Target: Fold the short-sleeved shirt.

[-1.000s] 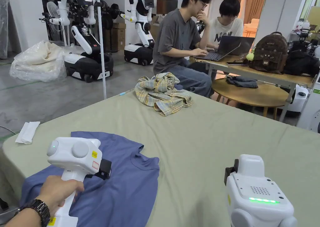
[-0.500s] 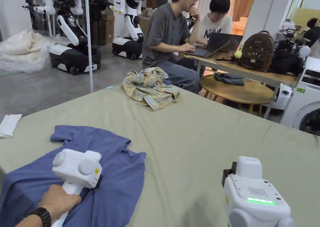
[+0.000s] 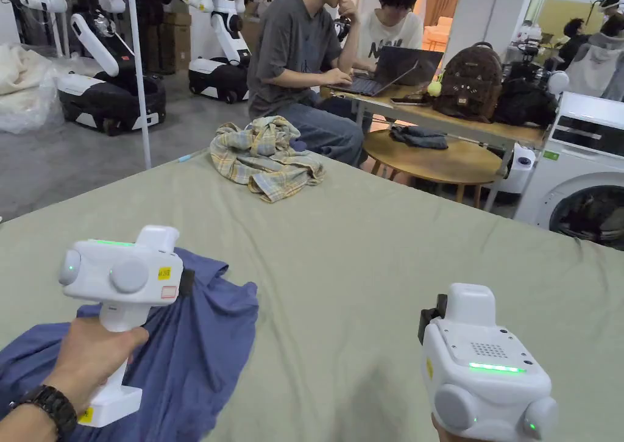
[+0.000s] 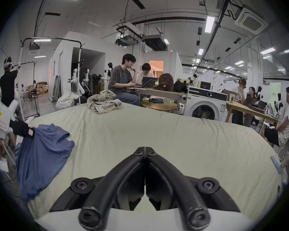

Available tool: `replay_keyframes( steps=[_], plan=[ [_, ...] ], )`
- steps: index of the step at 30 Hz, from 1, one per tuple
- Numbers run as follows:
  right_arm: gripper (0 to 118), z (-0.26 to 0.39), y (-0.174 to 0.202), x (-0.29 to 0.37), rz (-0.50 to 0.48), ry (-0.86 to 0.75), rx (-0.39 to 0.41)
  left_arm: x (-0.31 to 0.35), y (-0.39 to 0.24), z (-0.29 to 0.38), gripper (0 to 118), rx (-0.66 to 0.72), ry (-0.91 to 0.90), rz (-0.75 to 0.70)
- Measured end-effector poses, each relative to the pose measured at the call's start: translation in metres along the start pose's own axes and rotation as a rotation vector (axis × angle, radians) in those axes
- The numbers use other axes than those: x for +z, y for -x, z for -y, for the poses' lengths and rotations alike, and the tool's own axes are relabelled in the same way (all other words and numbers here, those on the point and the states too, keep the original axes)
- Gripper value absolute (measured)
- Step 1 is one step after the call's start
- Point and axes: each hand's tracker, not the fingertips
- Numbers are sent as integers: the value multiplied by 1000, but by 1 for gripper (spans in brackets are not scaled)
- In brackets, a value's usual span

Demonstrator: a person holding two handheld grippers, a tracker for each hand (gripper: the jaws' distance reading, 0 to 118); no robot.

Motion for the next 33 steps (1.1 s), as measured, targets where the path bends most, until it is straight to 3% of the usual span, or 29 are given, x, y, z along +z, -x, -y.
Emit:
replay_keyframes(
  steps=[8,18,26,33],
  plan=[
    [0,-8,-49,23,79,-40,-18,49,-128,-77,0,-96,-204,245],
    [0,-4,-155,87,295,-77,-57,47,-346,-101,0,-242,-210,650],
    [0,21,-243,156,514,-61,-97,38,-498,-35,0,-359,-51,912],
    [0,48,-284,185,601,-15,-133,12,-548,51,0,-472,139,944]
  ],
)
